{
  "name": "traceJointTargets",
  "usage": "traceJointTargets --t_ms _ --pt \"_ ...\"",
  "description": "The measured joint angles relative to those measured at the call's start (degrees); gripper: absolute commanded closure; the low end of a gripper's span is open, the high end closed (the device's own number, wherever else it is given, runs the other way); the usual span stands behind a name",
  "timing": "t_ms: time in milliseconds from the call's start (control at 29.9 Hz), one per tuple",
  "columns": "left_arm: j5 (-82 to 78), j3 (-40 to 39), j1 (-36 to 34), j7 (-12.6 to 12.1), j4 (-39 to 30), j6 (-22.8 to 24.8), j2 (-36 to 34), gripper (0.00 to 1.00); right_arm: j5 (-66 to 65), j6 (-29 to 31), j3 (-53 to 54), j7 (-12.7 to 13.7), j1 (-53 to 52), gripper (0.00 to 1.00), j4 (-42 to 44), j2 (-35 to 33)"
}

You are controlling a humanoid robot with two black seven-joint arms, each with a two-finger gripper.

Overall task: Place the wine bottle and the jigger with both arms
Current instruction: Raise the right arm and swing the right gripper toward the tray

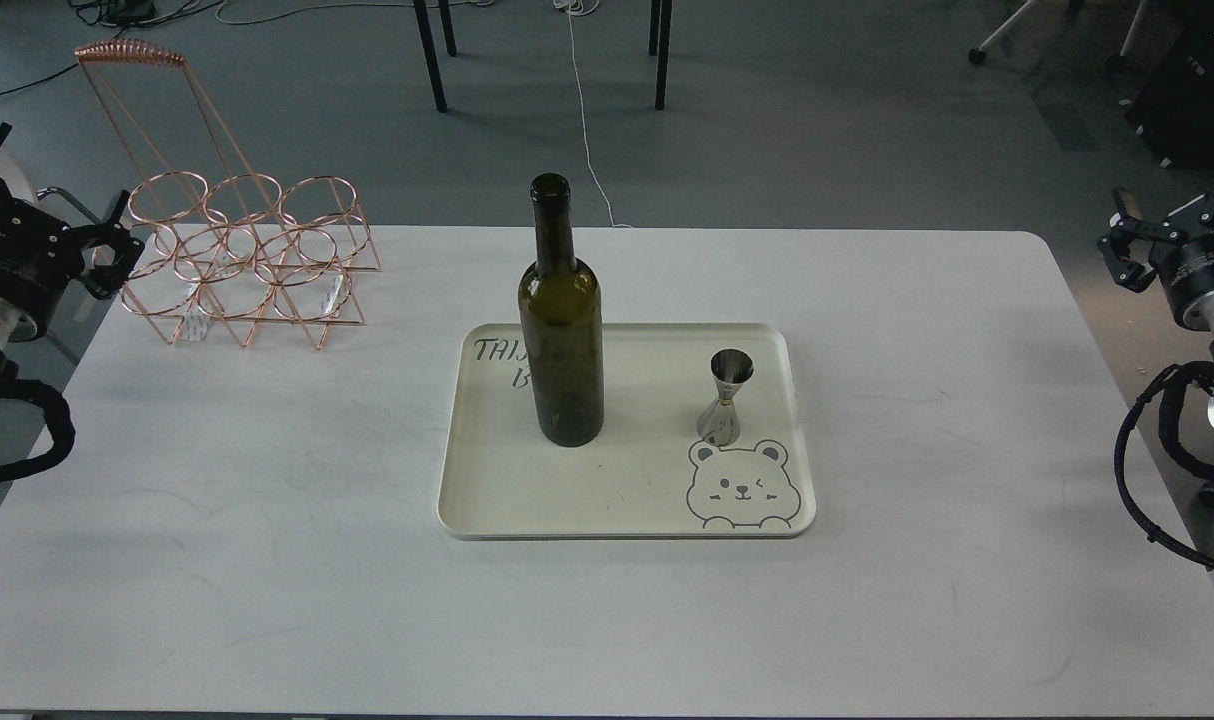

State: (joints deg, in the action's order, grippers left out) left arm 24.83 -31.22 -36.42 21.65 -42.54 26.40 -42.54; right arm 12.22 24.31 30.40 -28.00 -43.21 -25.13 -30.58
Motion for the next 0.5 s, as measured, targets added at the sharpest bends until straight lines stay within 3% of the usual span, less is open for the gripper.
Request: traceJointTargets --t_ms 334,501 --pt "0.16 0.0 -0.02 0.37 -0.02 0.08 -0.27 0.02 -1.25 0.14 -1.29 0.0 0.12 0.01 -1.16 -0.47" --pt "0.16 -0.84 -0.39 0.35 -0.07 0.05 -1.29 0.02 -11.35 -0.35 -5.09 0.0 -4.52 0.01 -3.85 -1.56"
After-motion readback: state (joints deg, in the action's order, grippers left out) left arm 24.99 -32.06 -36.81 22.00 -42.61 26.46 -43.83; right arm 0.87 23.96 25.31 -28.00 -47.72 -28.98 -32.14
